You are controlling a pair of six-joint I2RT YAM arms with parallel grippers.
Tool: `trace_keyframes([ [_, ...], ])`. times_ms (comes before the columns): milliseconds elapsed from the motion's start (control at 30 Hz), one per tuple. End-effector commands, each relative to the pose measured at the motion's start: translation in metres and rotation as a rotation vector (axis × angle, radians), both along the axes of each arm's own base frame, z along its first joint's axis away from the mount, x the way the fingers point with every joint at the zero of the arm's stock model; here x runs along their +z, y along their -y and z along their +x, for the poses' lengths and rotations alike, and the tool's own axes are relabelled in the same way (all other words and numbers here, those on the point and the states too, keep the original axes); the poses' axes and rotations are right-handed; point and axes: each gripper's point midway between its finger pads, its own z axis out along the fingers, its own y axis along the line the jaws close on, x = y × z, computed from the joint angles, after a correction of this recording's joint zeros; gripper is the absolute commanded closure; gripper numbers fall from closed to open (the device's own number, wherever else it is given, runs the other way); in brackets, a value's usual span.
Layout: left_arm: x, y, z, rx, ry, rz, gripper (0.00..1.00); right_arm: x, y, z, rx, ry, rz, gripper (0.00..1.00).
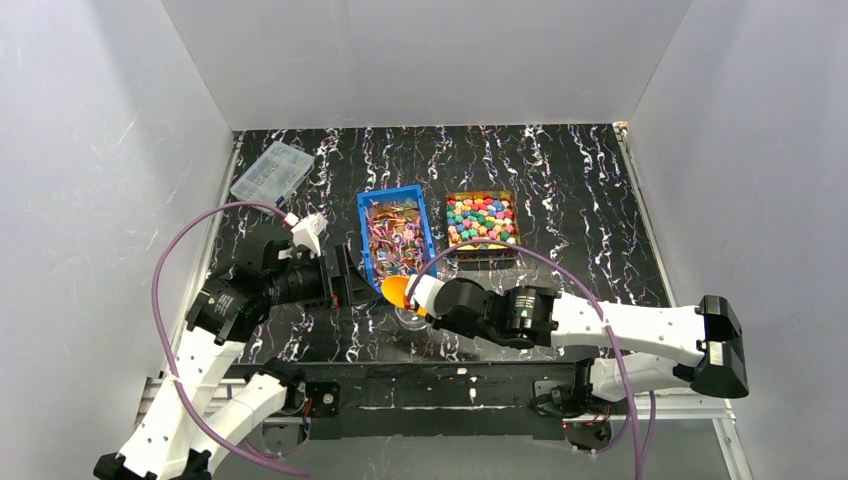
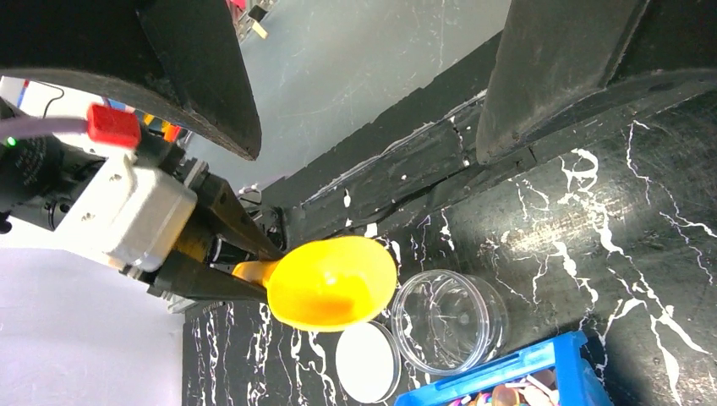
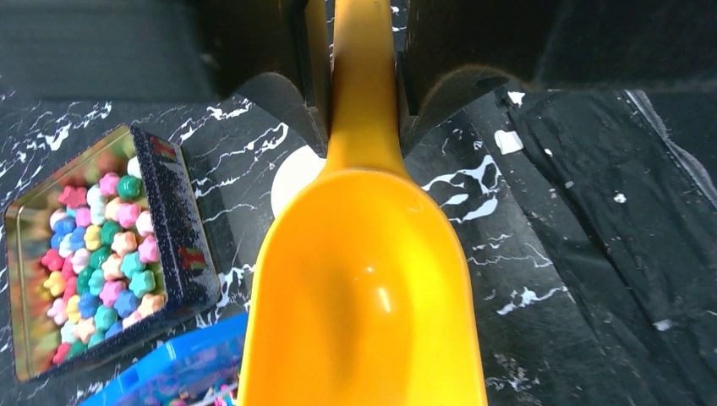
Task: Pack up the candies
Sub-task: Pick up the spatula from the center of the board.
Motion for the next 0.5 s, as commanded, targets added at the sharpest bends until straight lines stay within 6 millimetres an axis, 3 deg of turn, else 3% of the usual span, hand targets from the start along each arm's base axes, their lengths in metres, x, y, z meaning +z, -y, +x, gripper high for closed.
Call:
trace_keyframes([
  [0,-0.002,0.005,-0.005,-0.037,-0.020,-0.019,0.02,0.037,-0.025,-0.002,0.031,0.062,0.106,0.99],
  [467,-0.018,0.011,-0.003,-0.066,-0.057,-0.024,0.03,0.069,-0.046,-0.036,0.147,0.090,0.189,0.99],
])
